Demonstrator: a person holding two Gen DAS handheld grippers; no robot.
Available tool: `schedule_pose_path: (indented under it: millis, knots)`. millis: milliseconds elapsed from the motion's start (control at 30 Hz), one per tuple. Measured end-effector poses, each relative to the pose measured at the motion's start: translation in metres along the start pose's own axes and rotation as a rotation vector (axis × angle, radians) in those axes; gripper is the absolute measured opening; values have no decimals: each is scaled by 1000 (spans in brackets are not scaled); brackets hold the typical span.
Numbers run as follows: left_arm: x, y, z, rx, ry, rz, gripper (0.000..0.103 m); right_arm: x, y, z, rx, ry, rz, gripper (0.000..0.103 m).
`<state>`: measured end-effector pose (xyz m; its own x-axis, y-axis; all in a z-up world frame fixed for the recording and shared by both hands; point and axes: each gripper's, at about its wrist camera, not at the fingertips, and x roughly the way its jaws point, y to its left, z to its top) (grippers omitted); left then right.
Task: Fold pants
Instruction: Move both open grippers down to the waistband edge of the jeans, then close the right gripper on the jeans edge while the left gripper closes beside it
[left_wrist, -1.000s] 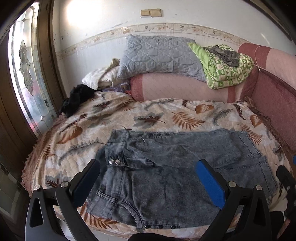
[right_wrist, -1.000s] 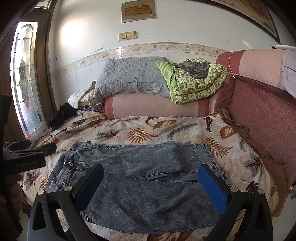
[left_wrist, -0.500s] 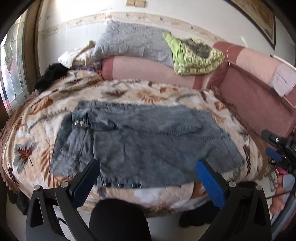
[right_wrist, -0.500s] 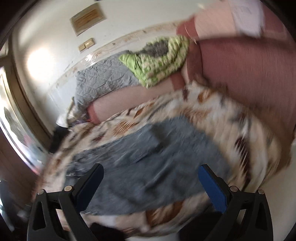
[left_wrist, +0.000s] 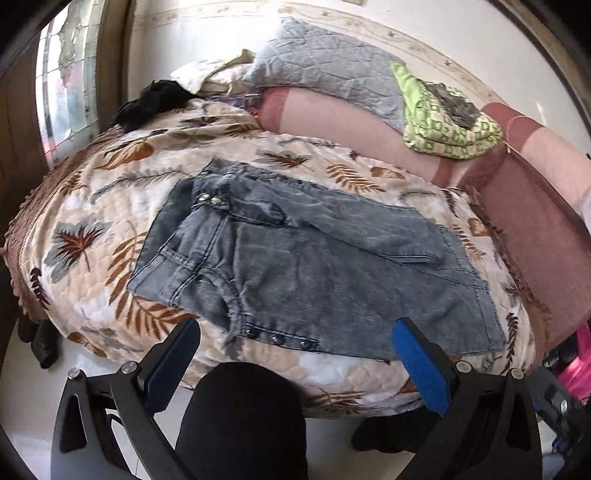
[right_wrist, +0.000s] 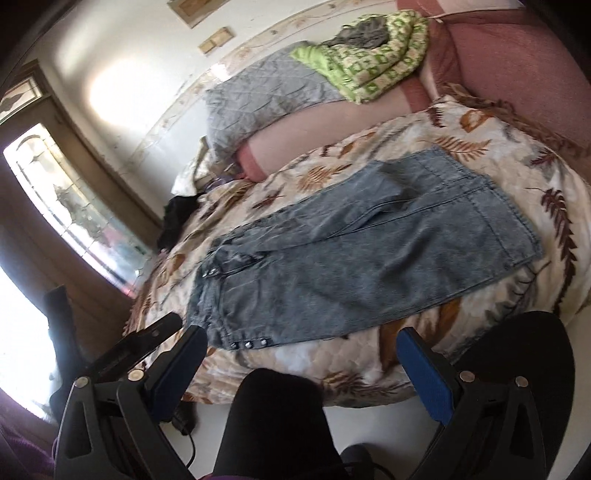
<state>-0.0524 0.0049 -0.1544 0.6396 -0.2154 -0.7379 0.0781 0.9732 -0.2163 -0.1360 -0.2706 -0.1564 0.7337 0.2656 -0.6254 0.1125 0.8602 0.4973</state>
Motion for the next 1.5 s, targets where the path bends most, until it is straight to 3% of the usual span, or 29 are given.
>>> schedule_pose_path:
  millis: [267, 400, 467, 533, 700, 867, 900, 933, 1000, 1133, 1367, 1400, 1433, 1500]
  knots:
    - [6, 19, 20, -11, -46, 74, 103, 15, -1, -3, 38, 75, 67, 103]
    - [32, 38, 51, 23, 20, 156, 103, 24, -14, 14, 55, 91, 12, 103]
    - [47, 49, 70, 64, 12, 237, 103, 26, -25, 35, 48, 68, -33, 103]
    - [64, 61, 92, 98, -7, 323, 103, 30, -44, 72, 18, 29, -136, 103]
    - [123, 102, 169, 78, 30, 420, 103, 67, -101, 169, -8, -28, -269, 103]
    - [188, 138, 234, -19, 140, 390, 103, 137, -177, 240, 126, 12, -312, 102]
    - [205, 145, 245, -37, 179, 377, 103, 156, -197, 255, 172, 26, -316, 99]
    - [218, 152, 255, -63, 202, 385, 103, 165, -206, 260, 188, 37, -320, 90]
    - [237, 160, 268, -75, 244, 386, 103, 189, -235, 281, 256, 50, -346, 86]
    - [257, 176, 283, -134, 275, 405, 103, 218, -260, 306, 259, 72, -391, 86]
    - [279, 180, 297, -113, 305, 348, 103, 266, -275, 322, 217, 153, -437, 86]
    - [281, 180, 297, -114, 309, 339, 100, 273, -278, 323, 204, 166, -454, 84]
    - [284, 180, 297, -112, 317, 329, 98, 280, -281, 322, 197, 188, -477, 76]
    - [290, 179, 296, -103, 345, 311, 75, 288, -280, 318, 165, 214, -522, 74]
